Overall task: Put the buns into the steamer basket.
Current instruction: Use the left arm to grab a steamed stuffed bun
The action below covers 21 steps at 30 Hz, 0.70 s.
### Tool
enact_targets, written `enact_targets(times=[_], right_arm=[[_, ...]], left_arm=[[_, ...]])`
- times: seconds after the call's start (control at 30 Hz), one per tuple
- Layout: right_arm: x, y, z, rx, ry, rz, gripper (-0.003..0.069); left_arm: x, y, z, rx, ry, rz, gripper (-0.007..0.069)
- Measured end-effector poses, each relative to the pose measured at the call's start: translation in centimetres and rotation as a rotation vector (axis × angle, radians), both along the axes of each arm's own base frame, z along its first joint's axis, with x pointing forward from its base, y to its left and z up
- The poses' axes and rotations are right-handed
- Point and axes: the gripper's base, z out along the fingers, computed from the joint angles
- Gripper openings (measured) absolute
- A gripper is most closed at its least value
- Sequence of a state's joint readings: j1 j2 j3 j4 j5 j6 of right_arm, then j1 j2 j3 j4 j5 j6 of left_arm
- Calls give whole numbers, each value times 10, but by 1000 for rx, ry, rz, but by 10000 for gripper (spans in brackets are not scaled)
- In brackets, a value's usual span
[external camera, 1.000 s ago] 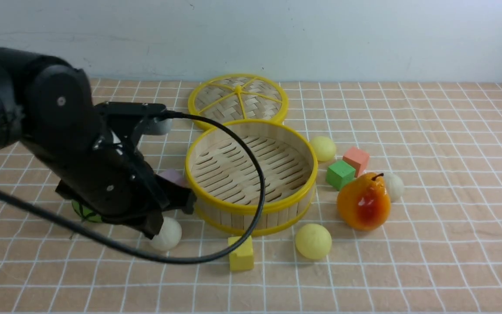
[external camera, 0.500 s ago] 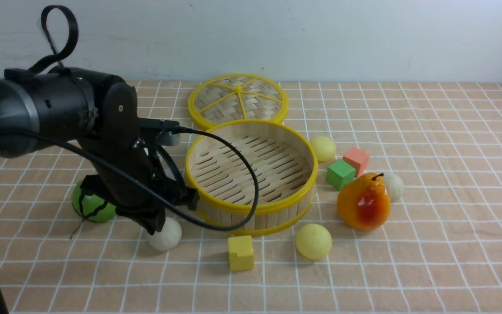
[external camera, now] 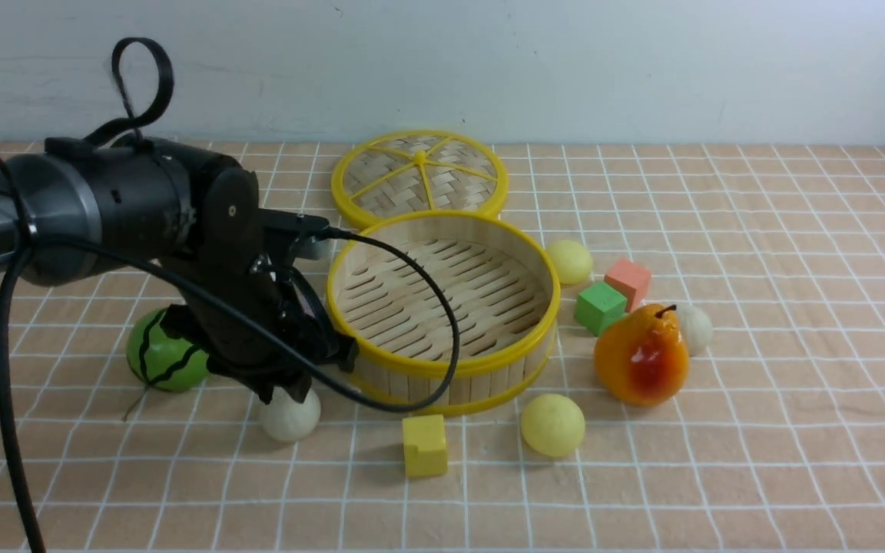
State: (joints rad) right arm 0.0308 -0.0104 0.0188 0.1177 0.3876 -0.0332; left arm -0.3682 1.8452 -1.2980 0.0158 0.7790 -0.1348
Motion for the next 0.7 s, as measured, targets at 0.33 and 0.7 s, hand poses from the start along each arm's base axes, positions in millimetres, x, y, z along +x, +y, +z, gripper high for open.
enact_targets(times=[0.33, 0.7], right_arm=[[0, 0, 0, 0, 0, 0, 239], [0, 0, 0, 0, 0, 0, 239]], left_arm=[[7, -1, -18, 29, 2, -15, 251], [10, -2, -20, 31, 1, -17, -8]])
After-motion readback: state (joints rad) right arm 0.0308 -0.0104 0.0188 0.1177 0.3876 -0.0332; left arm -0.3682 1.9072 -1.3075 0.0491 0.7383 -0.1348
